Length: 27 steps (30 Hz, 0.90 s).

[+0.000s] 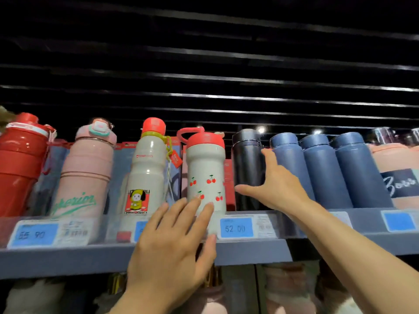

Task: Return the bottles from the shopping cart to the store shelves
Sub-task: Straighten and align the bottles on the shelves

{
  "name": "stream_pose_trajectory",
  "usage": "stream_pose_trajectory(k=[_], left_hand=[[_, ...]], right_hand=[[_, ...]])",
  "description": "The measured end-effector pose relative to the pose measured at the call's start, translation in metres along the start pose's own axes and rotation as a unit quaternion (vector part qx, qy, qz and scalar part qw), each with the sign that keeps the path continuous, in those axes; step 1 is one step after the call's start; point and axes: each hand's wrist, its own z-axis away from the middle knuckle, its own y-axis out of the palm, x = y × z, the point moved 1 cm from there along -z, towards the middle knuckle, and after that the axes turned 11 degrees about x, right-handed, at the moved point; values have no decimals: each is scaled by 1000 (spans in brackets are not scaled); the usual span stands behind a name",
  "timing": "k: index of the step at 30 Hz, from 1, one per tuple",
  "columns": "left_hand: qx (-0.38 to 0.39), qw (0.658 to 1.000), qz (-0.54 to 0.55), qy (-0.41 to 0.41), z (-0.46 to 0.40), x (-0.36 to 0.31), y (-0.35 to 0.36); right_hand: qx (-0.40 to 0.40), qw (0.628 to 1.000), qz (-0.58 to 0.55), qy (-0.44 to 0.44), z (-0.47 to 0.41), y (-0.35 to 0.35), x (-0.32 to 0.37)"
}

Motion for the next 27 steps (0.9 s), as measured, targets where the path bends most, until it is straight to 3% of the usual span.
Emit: stream_pose_trajectory(k=[7,16,18,22,27], left_hand=[[-33,997,-64,6,-1,1,6],[-20,998,-54,-2,3,-2,4],[-15,999,-49,-4,3,-1,4],[-8,999,-42,-5,4,-1,3],[-1,999,-49,-15,6,-2,3]], right_hand=[[37,999,6,17,-10,5,-4],[92,983,-158,11,3,-6,-7],[87,985,-147,14,5,-6,-6],[25,999,-20,15,7,2,-3],[30,997,-69,27,2,3,-8]])
